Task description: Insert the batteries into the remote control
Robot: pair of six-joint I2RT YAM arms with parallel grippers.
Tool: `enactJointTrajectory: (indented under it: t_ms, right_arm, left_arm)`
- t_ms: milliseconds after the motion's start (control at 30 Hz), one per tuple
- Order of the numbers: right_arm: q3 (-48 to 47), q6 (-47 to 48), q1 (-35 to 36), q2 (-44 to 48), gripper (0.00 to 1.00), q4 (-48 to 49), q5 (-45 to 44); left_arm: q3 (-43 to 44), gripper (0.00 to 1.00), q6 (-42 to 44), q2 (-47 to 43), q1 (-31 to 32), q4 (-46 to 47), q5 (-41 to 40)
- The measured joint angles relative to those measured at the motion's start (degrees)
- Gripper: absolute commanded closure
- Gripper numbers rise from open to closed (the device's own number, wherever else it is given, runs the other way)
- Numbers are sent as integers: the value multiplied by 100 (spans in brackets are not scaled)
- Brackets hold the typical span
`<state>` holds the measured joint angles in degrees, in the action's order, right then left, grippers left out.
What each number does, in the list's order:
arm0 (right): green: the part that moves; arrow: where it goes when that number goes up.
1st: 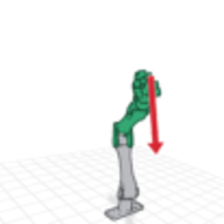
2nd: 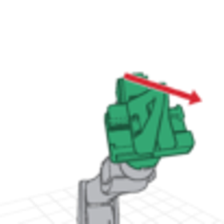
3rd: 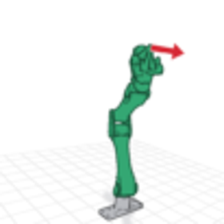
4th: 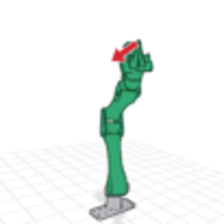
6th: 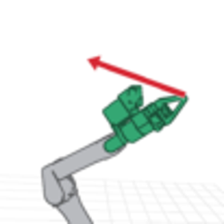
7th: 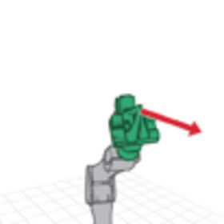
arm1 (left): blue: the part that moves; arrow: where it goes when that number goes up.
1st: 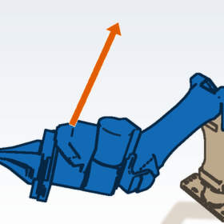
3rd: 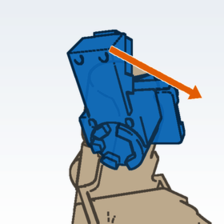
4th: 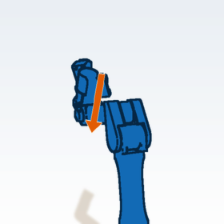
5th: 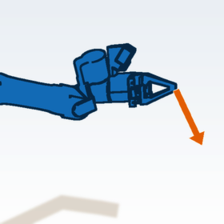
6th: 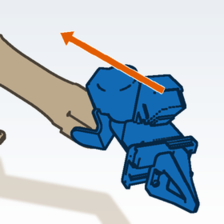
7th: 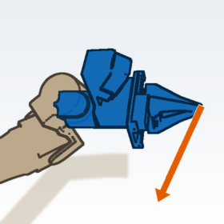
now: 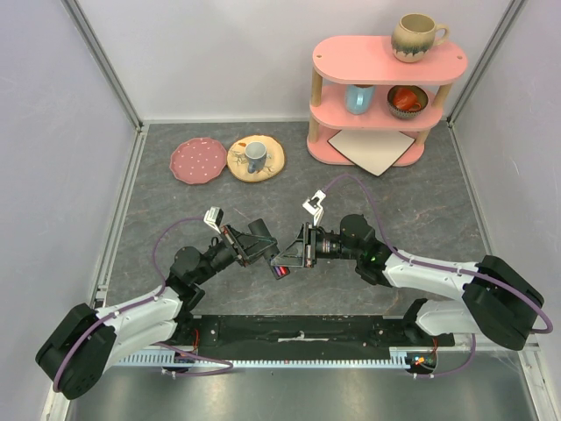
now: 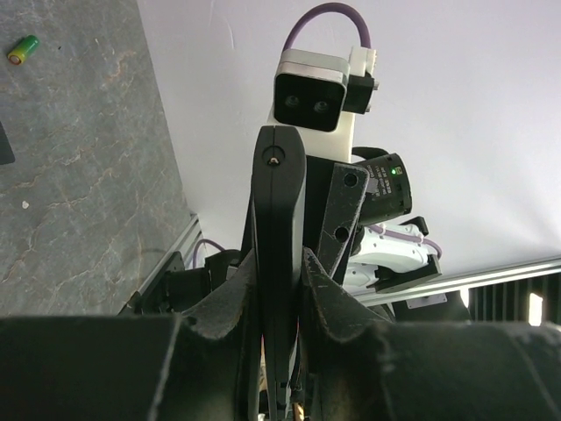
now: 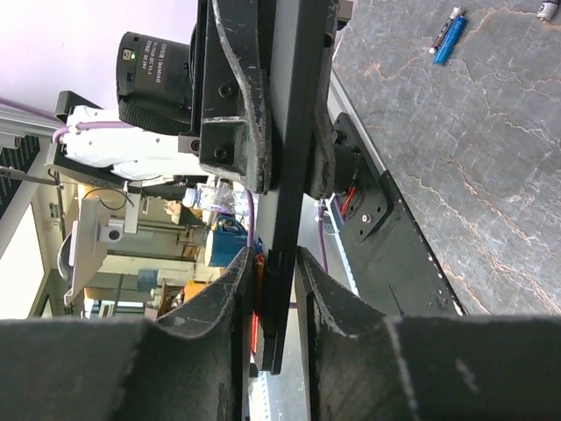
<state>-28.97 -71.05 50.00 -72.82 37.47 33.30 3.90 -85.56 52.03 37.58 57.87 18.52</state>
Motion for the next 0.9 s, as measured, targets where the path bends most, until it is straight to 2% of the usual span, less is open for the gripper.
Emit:
enactJointTrajectory:
  t_ms: [167,200,367,467,500,600,733,900]
  right_arm:
    - [0,-28,-2,0,88,2,9]
    - [0,-55,-2,0,99,-17,7]
    - [-17,-17,-2,0,100,-127,0]
    - [-39,4,-2,2,76,-203,-4]
    - [-48,9,-2,11,59,-243,-13]
    - [-103,92,-17,61,44,-407,-15]
    - [-278,339,-190,129,37,-870,-13]
    - [-603,686,-299,269,36,-1440,-4]
  left_arm:
    - [0,98,24,-11,0,-28,0]
    - [0,98,39,-13,0,-20,0]
    - [0,98,107,-13,2,-52,0]
    - [0,98,127,-13,4,-74,2]
    - [0,98,131,-13,4,-79,2]
    - [0,98,136,-13,4,-74,4]
    - [0,98,136,-22,4,-81,4]
    - [0,98,138,-127,4,-142,4]
